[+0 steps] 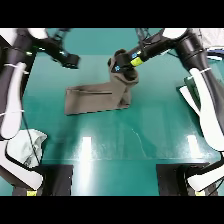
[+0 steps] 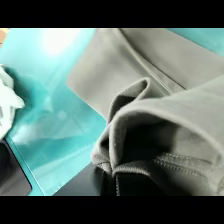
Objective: Fold the shirts.
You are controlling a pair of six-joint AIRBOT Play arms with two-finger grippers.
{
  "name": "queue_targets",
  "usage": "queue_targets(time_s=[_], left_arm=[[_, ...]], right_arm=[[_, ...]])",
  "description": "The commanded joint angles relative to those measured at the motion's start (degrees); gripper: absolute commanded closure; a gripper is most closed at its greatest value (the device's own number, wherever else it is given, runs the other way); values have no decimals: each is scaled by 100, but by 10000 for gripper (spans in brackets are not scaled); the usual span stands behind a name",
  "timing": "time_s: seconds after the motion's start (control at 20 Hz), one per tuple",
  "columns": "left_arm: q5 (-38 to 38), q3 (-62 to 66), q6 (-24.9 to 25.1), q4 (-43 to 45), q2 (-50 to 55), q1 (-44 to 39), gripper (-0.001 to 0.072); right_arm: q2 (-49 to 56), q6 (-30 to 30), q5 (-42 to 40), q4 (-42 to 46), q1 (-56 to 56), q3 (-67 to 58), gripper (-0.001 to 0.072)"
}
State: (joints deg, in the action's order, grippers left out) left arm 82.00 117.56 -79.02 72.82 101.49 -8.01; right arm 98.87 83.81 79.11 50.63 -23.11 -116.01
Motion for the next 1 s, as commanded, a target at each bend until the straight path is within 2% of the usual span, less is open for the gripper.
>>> queue_targets(time_s=[0.0, 0.1, 0.25, 0.3, 0.35, 0.4, 0.45, 0.5, 0.7, 0.75, 0.85, 0.95], left_arm=[[450, 26, -7, 162, -555, 872, 684], [549, -4, -9, 160, -732, 1191, 684], [658, -9, -22, 157, -798, 1351, 684], [662, -9, -28, 129, -798, 1351, 684], [660, -9, -28, 22, -798, 1333, 684], [656, -9, -28, -142, -798, 1333, 684], [658, -9, -24, -317, -798, 1333, 684], [669, -9, -7, -382, -798, 1333, 684], [933, -9, -2, -385, -798, 1335, 684], [962, -9, -4, -385, -798, 1333, 684], [955, -48, -4, -455, -798, 1335, 684], [951, -284, -4, -564, -798, 1333, 684]], right_arm=[[358, -240, -584, -466, -286, -7, 701], [656, -621, -1003, -922, -479, -7, 700], [1174, -1185, -2090, -1368, -890, -9, 692], [1394, -1488, -2500, -1668, -1060, -9, 627], [1631, -1961, -2811, -2124, -1228, -48, 448], [1884, -2256, -2962, -2568, -1370, -208, 347], [2122, -2651, -3051, -2981, -1504, -437, 258], [2256, -2909, -3106, -3171, -1585, -592, 224], [1554, -2920, -2835, -3091, -1191, 420, 235], [1346, -2855, -2503, -3091, -931, 713, 275], [977, -2529, -1687, -2994, -299, 1294, 275], [688, -1869, -1200, -2317, 254, 1838, 276]])
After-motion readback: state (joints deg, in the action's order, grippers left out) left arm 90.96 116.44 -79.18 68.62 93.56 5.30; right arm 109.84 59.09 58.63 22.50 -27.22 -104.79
